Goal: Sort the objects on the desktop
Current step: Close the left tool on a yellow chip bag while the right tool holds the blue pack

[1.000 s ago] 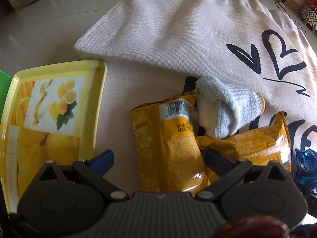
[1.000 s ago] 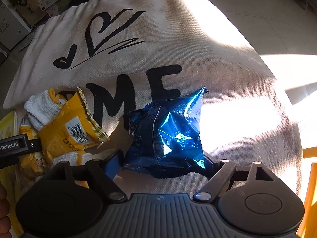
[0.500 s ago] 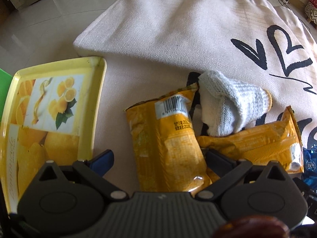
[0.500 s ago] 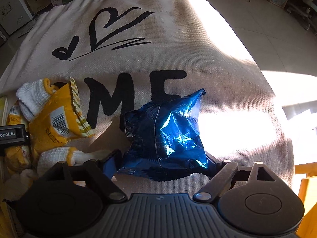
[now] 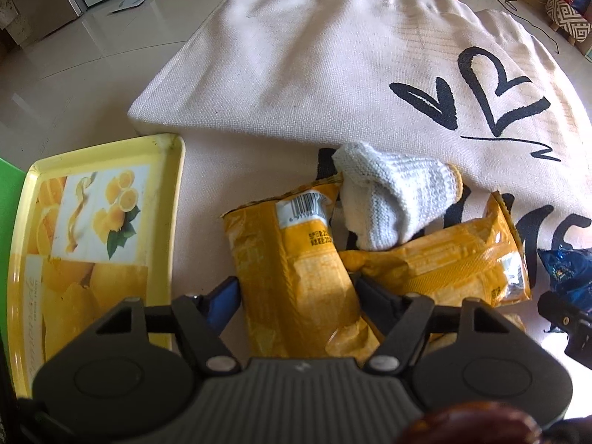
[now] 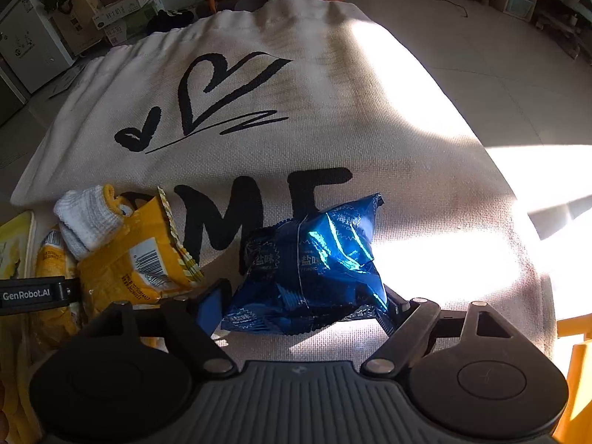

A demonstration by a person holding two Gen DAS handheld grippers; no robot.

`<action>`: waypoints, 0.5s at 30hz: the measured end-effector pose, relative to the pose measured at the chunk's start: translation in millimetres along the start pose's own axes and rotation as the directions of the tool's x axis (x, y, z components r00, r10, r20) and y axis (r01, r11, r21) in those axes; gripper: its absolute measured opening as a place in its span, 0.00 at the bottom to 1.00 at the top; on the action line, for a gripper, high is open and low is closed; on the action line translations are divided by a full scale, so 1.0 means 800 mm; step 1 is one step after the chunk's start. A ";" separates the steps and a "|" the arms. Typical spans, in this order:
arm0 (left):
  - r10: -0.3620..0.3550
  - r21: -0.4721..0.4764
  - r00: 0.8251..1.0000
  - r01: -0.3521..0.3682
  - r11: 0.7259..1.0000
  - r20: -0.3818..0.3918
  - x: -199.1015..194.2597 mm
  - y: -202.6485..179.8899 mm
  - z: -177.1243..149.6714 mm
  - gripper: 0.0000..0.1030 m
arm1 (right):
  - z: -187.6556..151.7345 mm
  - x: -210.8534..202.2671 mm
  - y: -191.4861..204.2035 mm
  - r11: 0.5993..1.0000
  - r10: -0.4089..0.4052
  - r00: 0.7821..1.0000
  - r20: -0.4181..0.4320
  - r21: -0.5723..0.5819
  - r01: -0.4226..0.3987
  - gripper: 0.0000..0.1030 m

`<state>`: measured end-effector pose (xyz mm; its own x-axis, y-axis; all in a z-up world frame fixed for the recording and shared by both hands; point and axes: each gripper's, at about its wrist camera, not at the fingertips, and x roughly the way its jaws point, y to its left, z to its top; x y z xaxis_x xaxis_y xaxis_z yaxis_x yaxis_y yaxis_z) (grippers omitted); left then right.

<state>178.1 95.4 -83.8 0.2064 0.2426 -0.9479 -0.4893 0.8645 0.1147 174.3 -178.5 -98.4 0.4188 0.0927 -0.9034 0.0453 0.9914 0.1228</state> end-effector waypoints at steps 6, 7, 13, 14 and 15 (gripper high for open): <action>0.017 0.001 0.999 -0.017 1.000 0.049 -0.027 0.003 -0.012 0.67 | 0.009 -0.011 0.005 1.000 0.030 0.999 0.028 0.000 -0.030 0.78; 0.020 0.002 0.998 -0.020 1.000 0.061 -0.037 0.001 -0.022 0.67 | 0.010 -0.015 0.006 0.999 0.039 0.999 0.035 0.001 -0.039 0.78; 0.022 0.002 0.994 -0.022 1.000 0.104 -0.055 -0.006 -0.002 0.67 | 0.013 -0.031 0.013 0.997 0.082 0.995 0.059 0.001 -0.082 0.78; 0.021 0.002 0.994 -0.022 1.000 0.109 -0.064 -0.003 -0.015 0.67 | 0.013 -0.033 0.014 0.996 0.084 0.994 0.063 -0.002 -0.084 0.78; 0.019 0.001 0.994 -0.019 1.000 0.112 -0.067 -0.003 -0.017 0.67 | 0.013 -0.034 0.016 0.996 0.087 0.994 0.068 -0.005 -0.087 0.79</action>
<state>156.6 74.3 -37.2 0.2906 0.3070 -0.9063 -0.4924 0.8601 0.1335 173.1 -169.4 -67.5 0.4822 0.1722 -0.8590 0.0045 0.9800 0.1990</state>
